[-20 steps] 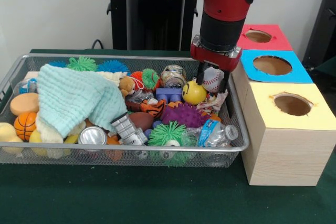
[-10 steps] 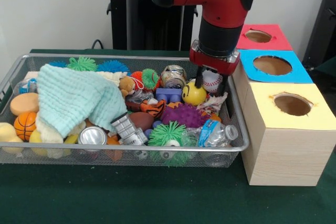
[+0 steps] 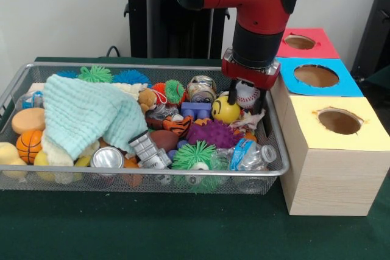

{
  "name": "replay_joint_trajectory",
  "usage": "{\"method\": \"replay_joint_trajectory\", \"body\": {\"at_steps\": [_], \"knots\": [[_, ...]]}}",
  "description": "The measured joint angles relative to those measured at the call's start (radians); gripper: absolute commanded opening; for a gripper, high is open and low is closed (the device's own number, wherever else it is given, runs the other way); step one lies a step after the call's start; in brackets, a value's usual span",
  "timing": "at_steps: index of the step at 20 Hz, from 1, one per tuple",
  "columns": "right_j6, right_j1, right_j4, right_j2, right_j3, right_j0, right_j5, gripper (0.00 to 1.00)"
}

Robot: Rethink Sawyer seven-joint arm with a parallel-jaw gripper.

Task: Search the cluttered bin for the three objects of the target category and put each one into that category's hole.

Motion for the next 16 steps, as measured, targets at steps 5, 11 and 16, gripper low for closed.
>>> {"method": "replay_joint_trajectory", "body": {"at_steps": [5,11,16], "knots": [[0.000,0.003,0.000,0.000,-0.007,0.000,0.000,1.00],[0.000,0.003,0.000,0.000,-0.009,0.001,0.000,1.00],[0.000,0.003,0.000,0.000,-0.010,0.003,0.000,1.00]]}}
